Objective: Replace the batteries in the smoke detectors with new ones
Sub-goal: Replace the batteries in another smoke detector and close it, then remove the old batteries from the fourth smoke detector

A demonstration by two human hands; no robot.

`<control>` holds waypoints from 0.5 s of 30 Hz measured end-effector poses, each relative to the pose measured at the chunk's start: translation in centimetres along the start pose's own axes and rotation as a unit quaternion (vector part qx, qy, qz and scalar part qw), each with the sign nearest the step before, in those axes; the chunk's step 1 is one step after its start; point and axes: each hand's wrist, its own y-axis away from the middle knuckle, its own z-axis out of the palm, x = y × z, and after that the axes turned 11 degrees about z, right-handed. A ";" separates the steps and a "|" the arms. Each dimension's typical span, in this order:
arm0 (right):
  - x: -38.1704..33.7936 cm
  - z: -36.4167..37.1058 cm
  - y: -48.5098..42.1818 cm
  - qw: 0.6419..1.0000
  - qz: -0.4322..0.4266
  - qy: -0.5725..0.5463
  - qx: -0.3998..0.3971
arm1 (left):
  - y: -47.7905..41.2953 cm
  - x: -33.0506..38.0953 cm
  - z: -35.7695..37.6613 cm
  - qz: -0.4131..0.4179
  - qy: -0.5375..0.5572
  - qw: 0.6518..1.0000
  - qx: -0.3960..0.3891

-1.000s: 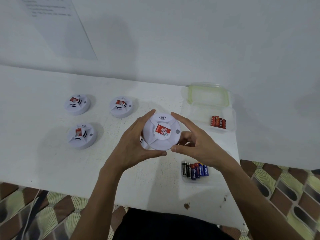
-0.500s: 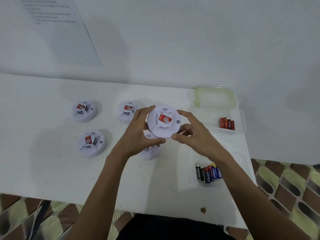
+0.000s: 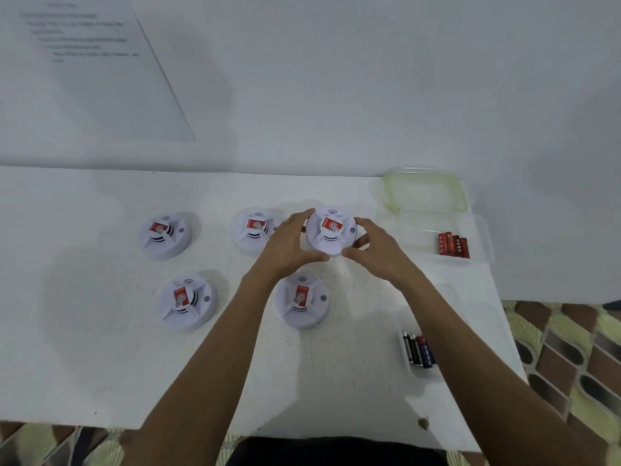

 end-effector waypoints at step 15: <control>0.0 0.7 -1.8 0.995 0.057 0.080 -0.010 | -1.0 -3.1 1.5 -0.037 -0.032 0.997 -0.066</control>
